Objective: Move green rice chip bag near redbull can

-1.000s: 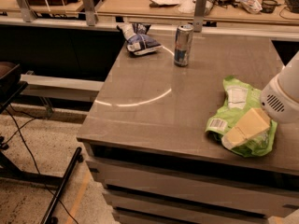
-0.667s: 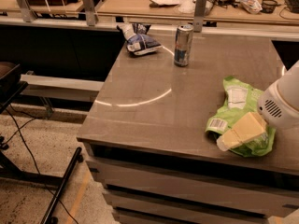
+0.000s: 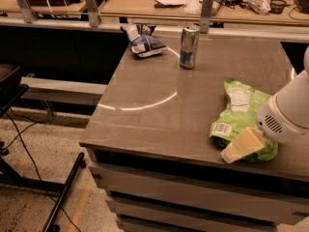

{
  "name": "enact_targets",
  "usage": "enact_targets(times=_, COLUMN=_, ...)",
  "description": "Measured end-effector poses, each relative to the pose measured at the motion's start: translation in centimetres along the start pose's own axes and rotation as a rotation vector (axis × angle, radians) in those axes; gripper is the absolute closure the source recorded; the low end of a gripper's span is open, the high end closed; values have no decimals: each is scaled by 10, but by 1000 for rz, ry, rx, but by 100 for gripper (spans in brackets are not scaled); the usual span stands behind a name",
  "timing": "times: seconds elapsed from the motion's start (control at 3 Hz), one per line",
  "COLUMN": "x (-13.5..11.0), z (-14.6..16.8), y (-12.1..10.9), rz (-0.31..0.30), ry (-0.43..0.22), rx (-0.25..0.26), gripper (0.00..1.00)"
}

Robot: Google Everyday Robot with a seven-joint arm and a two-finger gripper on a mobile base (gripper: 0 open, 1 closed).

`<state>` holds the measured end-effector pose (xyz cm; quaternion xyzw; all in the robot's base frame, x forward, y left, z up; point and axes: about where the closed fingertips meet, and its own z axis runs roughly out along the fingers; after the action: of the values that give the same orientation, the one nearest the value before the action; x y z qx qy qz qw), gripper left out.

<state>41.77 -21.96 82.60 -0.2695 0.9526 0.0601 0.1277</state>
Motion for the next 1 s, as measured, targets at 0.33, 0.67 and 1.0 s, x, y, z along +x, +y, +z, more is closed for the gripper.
enact_targets(times=0.33, x=3, z=5, y=0, rz=-43, ry=6, rx=-2, gripper=56)
enact_targets(times=0.67, x=2, z=4, y=0, rz=-43, ry=6, rx=-2, gripper=79)
enact_targets(times=1.0, x=2, z=2, y=0, rz=-44, ry=6, rx=-2, gripper=99)
